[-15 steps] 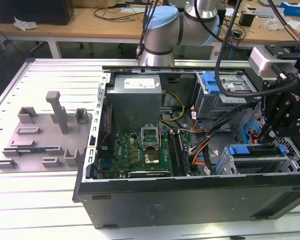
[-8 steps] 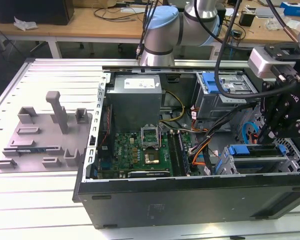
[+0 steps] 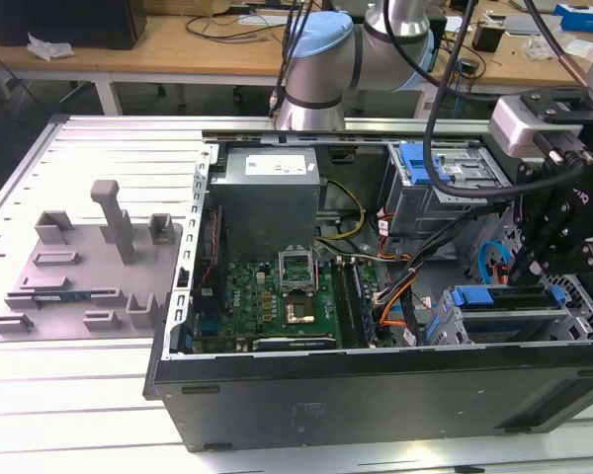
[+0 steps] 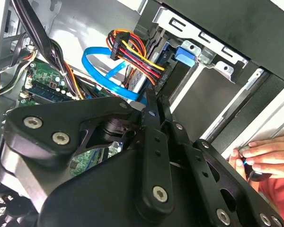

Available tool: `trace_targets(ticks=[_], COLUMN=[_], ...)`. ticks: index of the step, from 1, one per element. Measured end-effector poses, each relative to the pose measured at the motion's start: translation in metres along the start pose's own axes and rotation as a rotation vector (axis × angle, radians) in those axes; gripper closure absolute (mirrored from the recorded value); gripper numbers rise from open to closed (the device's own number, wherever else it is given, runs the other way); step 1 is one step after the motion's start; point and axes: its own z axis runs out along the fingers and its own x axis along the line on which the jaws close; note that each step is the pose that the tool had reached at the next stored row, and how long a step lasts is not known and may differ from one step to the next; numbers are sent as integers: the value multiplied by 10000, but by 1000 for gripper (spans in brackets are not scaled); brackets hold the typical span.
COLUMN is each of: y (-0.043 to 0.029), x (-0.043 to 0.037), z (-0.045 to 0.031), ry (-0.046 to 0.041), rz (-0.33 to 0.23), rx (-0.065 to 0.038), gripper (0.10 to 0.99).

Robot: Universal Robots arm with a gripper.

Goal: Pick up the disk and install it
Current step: 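Insert the second disk wire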

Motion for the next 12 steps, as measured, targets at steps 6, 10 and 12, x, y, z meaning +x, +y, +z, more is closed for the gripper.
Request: trace_targets(ticks=[6,10,12], y=[-6,-8,-10], x=[0,1,2], z=[11,20,26], ry=[0,-1,0], rz=[1,0,0], rx=[1,0,0], gripper=[925,925,925])
